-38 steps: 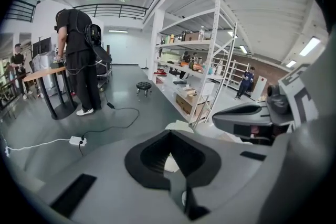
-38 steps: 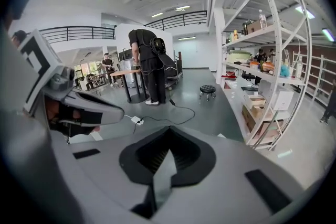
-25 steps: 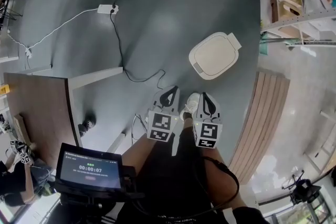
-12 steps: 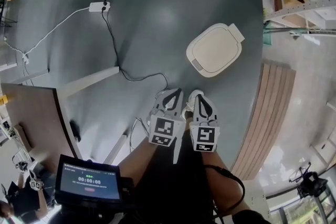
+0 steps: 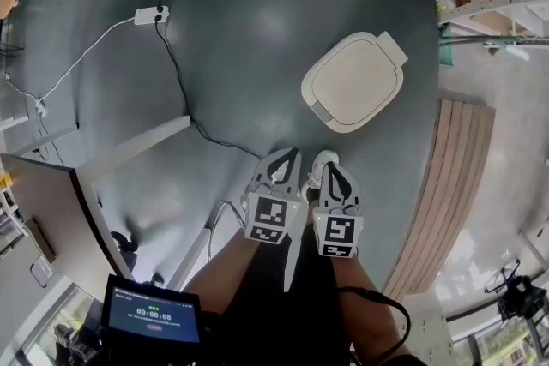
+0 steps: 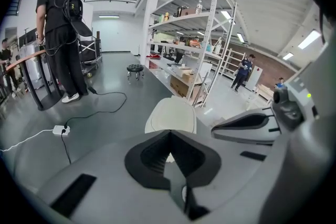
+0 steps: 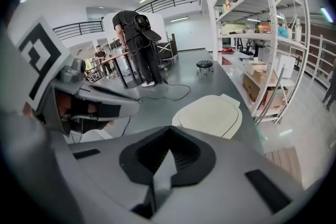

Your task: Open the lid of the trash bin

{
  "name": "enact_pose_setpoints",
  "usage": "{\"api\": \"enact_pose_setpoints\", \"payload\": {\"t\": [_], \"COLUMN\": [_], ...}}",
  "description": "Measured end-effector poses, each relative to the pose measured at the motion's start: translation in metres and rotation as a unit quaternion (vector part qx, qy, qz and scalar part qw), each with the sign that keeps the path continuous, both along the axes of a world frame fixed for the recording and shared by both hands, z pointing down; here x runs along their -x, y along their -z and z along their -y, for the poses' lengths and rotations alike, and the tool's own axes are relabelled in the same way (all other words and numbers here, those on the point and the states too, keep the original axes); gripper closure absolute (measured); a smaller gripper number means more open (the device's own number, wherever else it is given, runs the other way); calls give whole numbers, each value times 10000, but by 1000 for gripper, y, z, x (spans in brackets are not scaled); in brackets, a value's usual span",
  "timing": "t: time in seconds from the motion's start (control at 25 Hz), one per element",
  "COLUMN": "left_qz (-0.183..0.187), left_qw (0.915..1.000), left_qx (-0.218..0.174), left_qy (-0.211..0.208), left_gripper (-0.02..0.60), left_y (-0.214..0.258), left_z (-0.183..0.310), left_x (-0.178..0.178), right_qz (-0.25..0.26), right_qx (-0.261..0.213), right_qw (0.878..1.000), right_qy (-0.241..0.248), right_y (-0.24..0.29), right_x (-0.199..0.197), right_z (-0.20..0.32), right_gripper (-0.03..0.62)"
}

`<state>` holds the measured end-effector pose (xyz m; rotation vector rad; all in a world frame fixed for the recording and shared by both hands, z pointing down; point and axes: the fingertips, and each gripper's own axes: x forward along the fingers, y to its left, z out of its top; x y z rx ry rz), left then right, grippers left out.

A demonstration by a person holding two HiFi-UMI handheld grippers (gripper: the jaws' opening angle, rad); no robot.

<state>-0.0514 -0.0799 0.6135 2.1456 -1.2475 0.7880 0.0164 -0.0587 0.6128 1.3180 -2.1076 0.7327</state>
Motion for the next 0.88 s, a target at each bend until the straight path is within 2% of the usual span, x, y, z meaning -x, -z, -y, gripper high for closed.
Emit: {"api": "enact_pose_setpoints", "payload": {"t": [0.12,0.24,0.48,0.64,0.88], "left_qz": [-13,81,146,348,307], "left_qw": [10000,9999,9997,9985,9986], "left_qx": [57,97,78,22,107], "left_qy": [-39,44,-193,-412,-411], "left_gripper": [584,584,584,584,584], "left_y": [-31,-53,-54,-53,-93], "left_z": [4,12,9,14,23], "left_x": [-12,-7,-14,-16,-27], "right_qz": [-13,22,-134,-222,-155], "right_qx": [47,32,-71,-195,-182], "right_qw": [10000,10000,9999,9996,9997], "right_qy": [-37,-70,-47,20,-19], "right_y": [-27,-48,-52,-54,-81], "right_x": [-10,-9,-10,-9,-18], "right_z": [3,7,9,16,22], "right_gripper": [594,594,594,594,594]}}
